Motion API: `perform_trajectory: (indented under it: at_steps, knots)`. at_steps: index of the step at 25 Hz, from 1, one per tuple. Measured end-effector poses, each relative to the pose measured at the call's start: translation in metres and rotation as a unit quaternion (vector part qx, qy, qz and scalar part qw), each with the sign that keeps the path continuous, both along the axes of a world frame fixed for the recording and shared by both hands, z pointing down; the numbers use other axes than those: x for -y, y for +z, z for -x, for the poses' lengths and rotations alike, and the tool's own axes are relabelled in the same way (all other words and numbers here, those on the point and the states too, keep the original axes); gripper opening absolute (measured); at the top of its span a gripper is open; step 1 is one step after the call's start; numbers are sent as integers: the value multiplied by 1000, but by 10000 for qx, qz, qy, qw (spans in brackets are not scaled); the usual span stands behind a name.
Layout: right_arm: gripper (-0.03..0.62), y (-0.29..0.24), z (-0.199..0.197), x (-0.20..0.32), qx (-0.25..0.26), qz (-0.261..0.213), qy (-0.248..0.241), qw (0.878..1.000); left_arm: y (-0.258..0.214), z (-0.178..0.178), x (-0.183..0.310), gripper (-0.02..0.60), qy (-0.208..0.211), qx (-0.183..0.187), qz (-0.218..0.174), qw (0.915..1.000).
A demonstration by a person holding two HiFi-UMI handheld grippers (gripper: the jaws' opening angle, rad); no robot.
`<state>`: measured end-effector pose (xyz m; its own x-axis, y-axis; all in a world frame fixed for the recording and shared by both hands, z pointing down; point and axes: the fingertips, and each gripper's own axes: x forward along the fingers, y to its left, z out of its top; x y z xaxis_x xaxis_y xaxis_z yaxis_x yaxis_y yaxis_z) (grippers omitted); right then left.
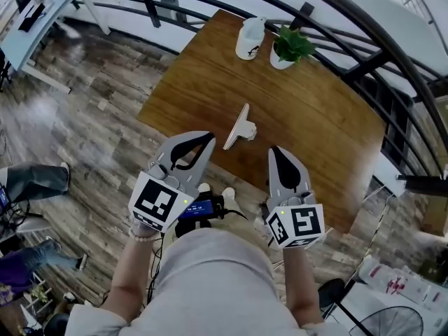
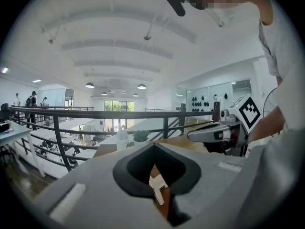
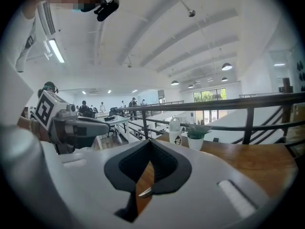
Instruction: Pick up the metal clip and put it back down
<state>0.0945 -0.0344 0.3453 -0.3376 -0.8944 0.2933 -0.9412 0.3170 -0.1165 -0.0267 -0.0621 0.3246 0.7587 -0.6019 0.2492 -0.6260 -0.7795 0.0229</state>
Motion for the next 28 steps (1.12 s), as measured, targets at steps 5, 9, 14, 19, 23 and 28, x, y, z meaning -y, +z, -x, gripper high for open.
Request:
perform_trajectory:
  at_steps: [5,9,14,19,23,28]
  knots:
    - [21,-4,-2,-4,8,-24,52,10000,-3,8,-4,0,-38,-52,-26,10000]
    - [21,-4,-4,-4,2,-31,44,10000,4,12,-5,0,-141,-64,99,9998]
    - [21,-3,-5,-6,-43,-33,-16,10000,7,8,-7,0,-93,-80,143,9998]
    - [21,-3,-3,-12,-106,-60,-69,9999,9,8,-16,0,-64,-20,177,9998]
    - [21,-3,1,-11,-222,-97,-171,9996,12,6,-17,0,-64,11,187,9998]
    - [21,-3,4,-11,-297,-127,-221,9992,14,5,-18,0,-68,11,208,9998]
